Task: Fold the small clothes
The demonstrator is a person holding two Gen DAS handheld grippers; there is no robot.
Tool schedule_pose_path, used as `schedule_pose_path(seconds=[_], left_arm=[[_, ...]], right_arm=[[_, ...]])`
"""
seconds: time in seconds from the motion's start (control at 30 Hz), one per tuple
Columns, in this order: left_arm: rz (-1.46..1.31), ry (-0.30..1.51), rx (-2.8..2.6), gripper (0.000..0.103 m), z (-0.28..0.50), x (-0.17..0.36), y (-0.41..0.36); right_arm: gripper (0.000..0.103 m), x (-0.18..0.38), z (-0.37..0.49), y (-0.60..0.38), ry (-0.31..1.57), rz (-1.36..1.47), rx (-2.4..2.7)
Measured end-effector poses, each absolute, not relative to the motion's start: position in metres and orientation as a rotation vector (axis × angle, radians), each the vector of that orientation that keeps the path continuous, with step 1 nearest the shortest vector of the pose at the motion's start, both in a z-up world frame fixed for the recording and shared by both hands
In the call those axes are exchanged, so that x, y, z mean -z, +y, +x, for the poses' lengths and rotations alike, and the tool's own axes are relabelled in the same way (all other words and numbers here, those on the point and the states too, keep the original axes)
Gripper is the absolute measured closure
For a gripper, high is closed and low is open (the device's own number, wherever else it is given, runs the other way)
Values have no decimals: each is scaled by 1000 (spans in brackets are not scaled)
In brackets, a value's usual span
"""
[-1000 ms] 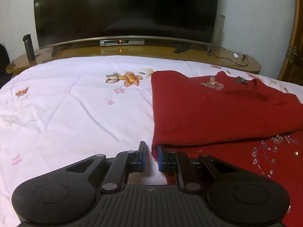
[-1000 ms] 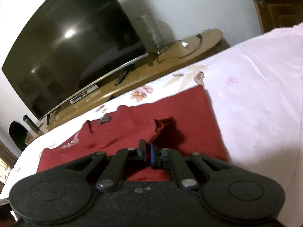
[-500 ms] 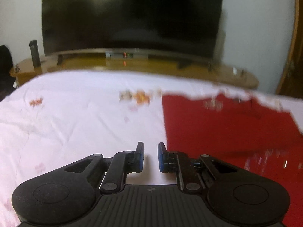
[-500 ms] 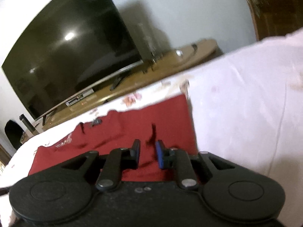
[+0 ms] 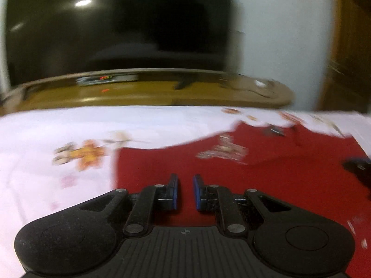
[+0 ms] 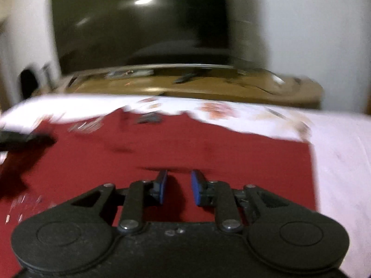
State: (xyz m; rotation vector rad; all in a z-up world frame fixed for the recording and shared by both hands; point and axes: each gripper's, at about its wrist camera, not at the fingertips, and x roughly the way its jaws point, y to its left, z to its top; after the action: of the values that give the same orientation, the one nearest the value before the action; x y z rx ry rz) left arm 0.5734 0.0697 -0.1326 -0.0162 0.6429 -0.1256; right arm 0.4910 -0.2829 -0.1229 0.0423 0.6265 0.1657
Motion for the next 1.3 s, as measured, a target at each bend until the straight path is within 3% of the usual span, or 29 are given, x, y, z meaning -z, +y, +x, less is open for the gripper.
schedule_pose_path(seconds=[0.07, 0.27, 0.33, 0.37, 0.4, 0.43, 0.6, 0.73, 0.87, 0.93, 1.03, 1.3], left_arm=[[-119, 648, 116, 88, 574, 136, 87], [-110, 592, 114, 88, 574, 127, 90], [-100, 585, 93, 71, 580, 127, 94], [-94, 600, 72, 42, 585, 131, 96], [-83, 651, 38, 23, 593, 138, 97], [-100, 709, 39, 22, 601, 145, 100], [-91, 637, 26, 22, 578, 128, 108], [-78, 574, 57, 22, 536, 119, 100], [24, 661, 47, 21, 535, 134, 84], [1, 689, 17, 14, 541, 131, 90], [-18, 719, -44, 13, 535, 127, 101], [-7, 630, -43, 13, 497, 111, 81]], right_arm=[[98, 126, 491, -312, 634, 139, -116], [97, 124, 491, -313, 650, 95, -117], [82, 118, 487, -309, 634, 94, -116], [77, 114, 487, -307, 611, 83, -115], [77, 112, 486, -304, 593, 68, -117], [77, 113, 489, -303, 592, 55, -114], [80, 120, 499, -308, 655, 83, -88], [74, 97, 464, -306, 565, 76, -140], [75, 116, 457, -292, 641, -15, -177], [76, 124, 459, -296, 645, -14, -161], [77, 120, 462, -304, 660, 30, -136], [71, 103, 430, -327, 621, 70, -139]])
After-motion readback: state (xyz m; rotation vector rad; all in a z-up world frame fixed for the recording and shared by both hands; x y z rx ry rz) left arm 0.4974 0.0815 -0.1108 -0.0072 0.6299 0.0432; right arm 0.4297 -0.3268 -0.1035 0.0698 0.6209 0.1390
